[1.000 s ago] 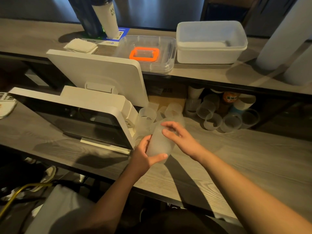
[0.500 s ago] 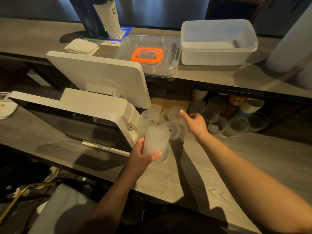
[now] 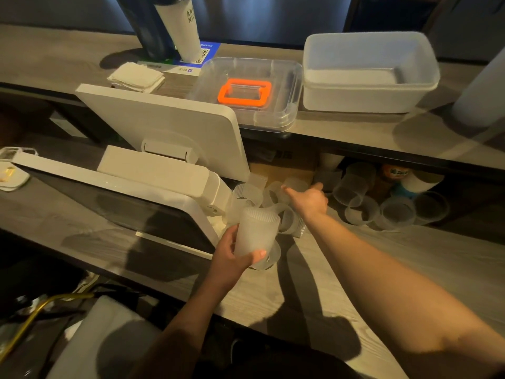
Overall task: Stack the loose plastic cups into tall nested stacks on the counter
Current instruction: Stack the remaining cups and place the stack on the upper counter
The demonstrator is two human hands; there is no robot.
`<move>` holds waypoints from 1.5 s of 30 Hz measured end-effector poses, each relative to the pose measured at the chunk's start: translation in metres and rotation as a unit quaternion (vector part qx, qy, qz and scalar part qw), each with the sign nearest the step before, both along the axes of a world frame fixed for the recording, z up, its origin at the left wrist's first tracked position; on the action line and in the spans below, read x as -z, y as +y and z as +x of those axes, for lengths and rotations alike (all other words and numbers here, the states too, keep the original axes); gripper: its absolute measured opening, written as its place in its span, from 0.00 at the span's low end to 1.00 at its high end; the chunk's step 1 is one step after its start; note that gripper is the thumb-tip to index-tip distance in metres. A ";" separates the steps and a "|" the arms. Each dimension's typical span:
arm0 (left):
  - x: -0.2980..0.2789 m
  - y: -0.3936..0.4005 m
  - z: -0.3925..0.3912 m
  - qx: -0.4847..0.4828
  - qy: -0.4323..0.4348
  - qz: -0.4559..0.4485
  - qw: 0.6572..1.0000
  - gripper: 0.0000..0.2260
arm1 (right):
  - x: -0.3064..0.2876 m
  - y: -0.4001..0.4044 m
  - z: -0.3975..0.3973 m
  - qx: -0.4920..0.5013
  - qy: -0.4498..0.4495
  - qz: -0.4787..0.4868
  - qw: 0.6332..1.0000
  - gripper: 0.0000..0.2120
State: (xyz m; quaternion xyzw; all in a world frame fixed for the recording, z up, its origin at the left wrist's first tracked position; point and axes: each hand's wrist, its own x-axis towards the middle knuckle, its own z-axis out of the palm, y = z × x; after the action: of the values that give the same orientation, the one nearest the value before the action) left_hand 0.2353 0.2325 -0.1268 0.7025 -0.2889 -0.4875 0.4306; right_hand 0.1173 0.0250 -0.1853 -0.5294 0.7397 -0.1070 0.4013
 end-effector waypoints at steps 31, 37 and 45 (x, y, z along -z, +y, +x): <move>0.003 0.015 -0.003 0.081 -0.045 -0.026 0.995 0.33 | -0.070 0.081 -0.090 0.039 -0.481 -0.022 0.875 0.21; 0.005 0.021 -0.006 0.085 -0.103 -0.027 0.991 0.37 | -0.084 0.096 -0.088 -0.119 -0.374 -0.077 0.917 0.22; 0.000 0.028 -0.006 0.120 -0.143 -0.044 0.982 0.36 | -0.099 0.103 -0.073 -0.238 -0.242 -0.123 0.932 0.17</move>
State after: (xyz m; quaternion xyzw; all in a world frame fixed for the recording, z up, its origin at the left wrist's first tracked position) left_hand 0.2296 0.2605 -0.1264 0.7053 -0.4507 -0.4171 0.3543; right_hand 0.0439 0.1279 -0.0860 -0.6932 0.4531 -0.2236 0.5139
